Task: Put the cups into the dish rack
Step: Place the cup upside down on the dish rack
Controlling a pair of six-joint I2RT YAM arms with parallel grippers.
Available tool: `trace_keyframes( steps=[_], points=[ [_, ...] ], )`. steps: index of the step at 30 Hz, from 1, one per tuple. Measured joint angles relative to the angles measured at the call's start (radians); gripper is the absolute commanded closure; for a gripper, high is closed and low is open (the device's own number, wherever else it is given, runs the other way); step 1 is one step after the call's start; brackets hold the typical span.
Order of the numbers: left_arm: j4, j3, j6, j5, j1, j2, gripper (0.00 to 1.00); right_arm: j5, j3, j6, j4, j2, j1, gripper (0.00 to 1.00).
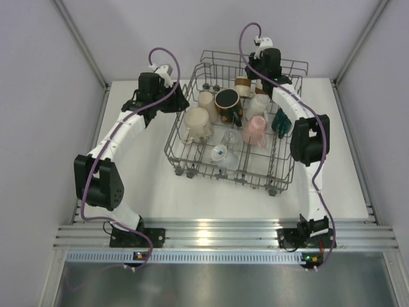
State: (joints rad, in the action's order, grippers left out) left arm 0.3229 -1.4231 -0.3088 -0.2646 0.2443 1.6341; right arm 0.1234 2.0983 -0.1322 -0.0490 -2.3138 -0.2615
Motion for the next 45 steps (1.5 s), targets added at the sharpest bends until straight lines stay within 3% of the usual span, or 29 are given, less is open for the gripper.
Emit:
trace_keyframes(
  steps=[13, 27, 45],
  points=[
    [0.000, 0.000, 0.000, 0.000, -0.001, 0.000, 0.47, -0.020, 0.047, 0.071, -0.090, -0.046, -0.001, 0.95],
    [0.000, 0.000, -0.003, 0.000, -0.002, 0.000, 0.48, 0.082, 0.054, 0.139, -0.102, -0.045, -0.001, 0.99],
    [-0.001, 0.003, -0.003, 0.002, -0.002, 0.000, 0.49, 0.129, -0.021, 0.239, -0.158, 0.037, -0.020, 0.96]
  ],
)
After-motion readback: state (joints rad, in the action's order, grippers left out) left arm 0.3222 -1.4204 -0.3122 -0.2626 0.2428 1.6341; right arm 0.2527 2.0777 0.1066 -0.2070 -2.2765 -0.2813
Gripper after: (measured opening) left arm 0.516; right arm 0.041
